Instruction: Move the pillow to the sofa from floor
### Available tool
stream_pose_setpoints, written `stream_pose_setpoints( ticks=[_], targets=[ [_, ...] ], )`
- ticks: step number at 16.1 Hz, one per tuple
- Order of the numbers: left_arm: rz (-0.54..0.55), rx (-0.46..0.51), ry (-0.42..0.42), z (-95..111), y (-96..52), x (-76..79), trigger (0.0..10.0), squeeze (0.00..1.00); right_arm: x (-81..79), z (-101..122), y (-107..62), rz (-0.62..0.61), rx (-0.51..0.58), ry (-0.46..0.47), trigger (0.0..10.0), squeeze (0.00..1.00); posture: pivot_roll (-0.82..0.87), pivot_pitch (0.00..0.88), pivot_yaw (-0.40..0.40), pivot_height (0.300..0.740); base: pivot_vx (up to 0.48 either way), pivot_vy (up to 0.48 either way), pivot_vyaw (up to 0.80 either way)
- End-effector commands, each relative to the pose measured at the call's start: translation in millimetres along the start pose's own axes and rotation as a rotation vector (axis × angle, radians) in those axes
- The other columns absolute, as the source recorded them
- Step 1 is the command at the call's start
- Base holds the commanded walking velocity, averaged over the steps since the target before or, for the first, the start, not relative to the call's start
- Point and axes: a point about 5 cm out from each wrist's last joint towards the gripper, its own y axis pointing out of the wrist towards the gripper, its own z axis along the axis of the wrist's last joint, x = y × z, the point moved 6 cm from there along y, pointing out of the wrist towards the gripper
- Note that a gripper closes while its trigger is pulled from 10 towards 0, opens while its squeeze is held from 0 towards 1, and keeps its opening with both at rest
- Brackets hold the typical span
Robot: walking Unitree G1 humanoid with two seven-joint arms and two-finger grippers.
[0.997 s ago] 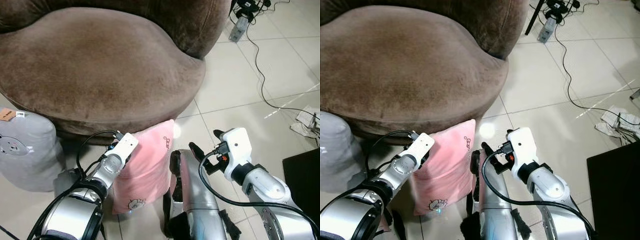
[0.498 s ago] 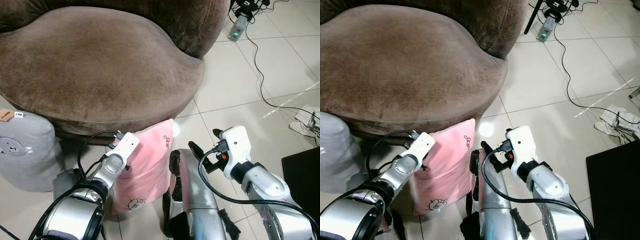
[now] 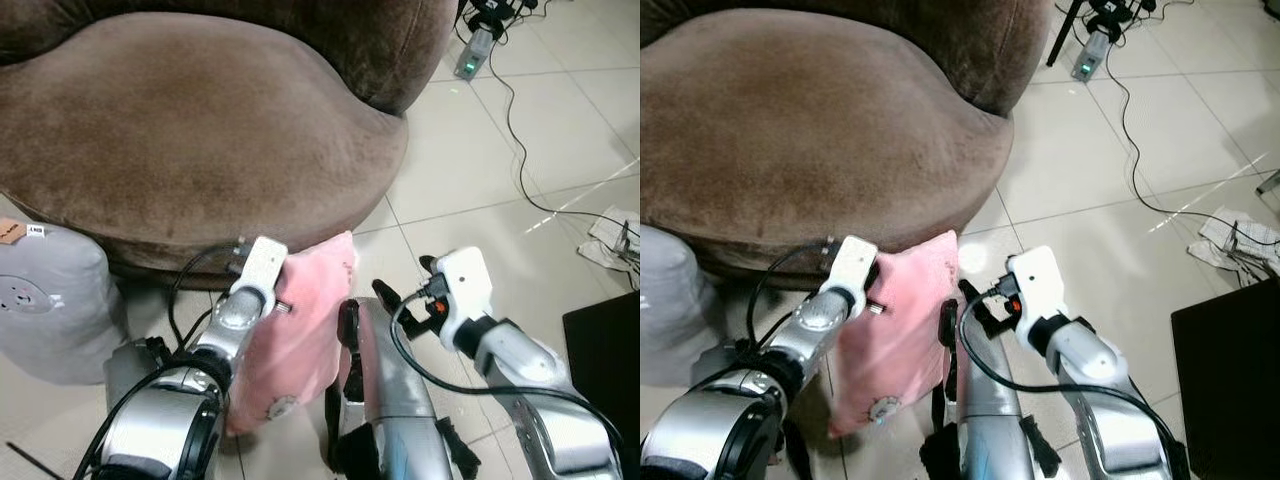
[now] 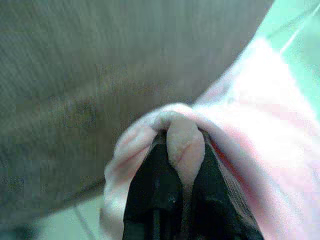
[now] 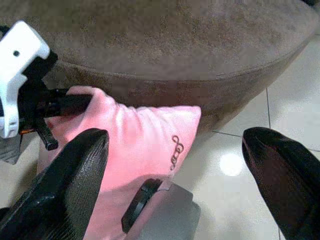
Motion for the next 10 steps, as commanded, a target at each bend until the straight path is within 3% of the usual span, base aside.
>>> stream_pose_setpoints(
  ticks=[1,3,6,7,9,10],
  targets=[
    [-0.043,0.098,-0.019,24,3.6,11.5,0.0,0.00,2.9,-8,-0.8,-0.012,-0.015,0.018,10.0,0.00,-0.26,0.269,-0.198,0.482,0.000,0.000,0.00],
    [-0.050,0.236,-0.058,58,3.6,4.0,0.0,0.00,4.7,-10,6.4,-0.021,-0.017,0.025,10.0,0.00,-0.23,0.257,-0.187,0.482,0.000,0.000,0.00],
    [-0.065,0.366,-0.062,90,-0.1,-1.1,0.0,0.00,11.2,-18,17.3,-0.059,-0.036,0.037,10.0,0.00,-0.17,0.232,-0.169,0.482,0.000,0.000,0.00],
    [-0.071,0.442,-0.061,110,-4.4,-4.2,0.0,0.00,15.7,-33,27.4,-0.078,-0.061,0.045,10.0,0.00,-0.13,0.217,-0.154,0.482,0.000,0.000,0.00],
    [-0.085,0.464,-0.045,111,-8.5,-3.1,0.0,0.00,14.8,-49,35.2,-0.084,-0.076,0.061,10.0,0.00,-0.09,0.199,-0.140,0.482,0.000,0.000,0.00],
    [-0.061,0.433,-0.076,94,-11.8,-9.2,0.0,0.00,15.6,-63,38.9,-0.115,-0.098,0.088,10.0,0.00,-0.06,0.178,-0.128,0.492,0.000,0.000,0.00]
  ],
)
